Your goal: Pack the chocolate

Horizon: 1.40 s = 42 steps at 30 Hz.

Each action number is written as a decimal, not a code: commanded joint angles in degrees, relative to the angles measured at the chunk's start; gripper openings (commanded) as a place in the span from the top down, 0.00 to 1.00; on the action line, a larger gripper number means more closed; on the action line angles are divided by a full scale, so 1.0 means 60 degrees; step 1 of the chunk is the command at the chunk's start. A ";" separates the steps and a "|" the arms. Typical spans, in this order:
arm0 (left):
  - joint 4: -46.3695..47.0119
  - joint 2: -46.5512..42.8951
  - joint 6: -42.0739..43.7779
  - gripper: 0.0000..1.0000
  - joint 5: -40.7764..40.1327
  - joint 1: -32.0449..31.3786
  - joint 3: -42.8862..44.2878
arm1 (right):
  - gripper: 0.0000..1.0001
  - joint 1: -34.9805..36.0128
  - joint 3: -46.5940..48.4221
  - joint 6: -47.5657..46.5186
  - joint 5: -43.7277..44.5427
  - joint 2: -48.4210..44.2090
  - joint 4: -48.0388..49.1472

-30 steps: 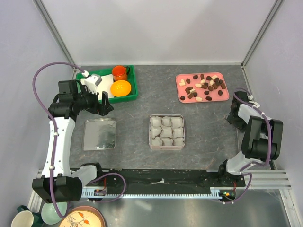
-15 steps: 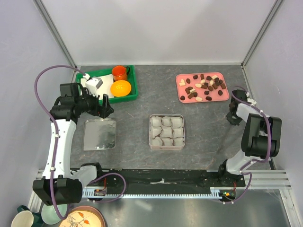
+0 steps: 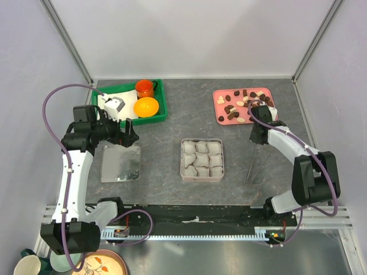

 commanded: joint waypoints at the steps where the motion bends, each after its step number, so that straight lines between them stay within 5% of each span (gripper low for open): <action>1: 0.0289 -0.0258 0.0133 0.01 -0.0132 -0.0012 -0.0133 | 1.00 0.1365 0.1205 -0.1064 -0.0464 -0.0698 -0.0260; 11: 0.0275 -0.0243 0.0001 0.01 -0.0176 0.0002 -0.0250 | 1.00 0.5819 0.3377 -0.3905 -0.0521 0.0180 -0.0907; 17: 0.0187 -0.0360 0.0104 0.01 -0.0015 0.0003 -0.0251 | 1.00 0.6965 0.3552 -0.5429 -0.1533 0.0780 -0.0247; 28: 0.0113 -0.0433 0.0016 0.01 0.0205 0.0003 -0.0104 | 1.00 0.8109 0.3947 -0.6602 -0.2207 0.1775 0.0032; 42: -0.0311 -0.0639 0.0206 0.01 0.0542 -0.0012 0.0145 | 1.00 0.8183 0.3831 -0.6925 -0.2763 0.3051 0.0471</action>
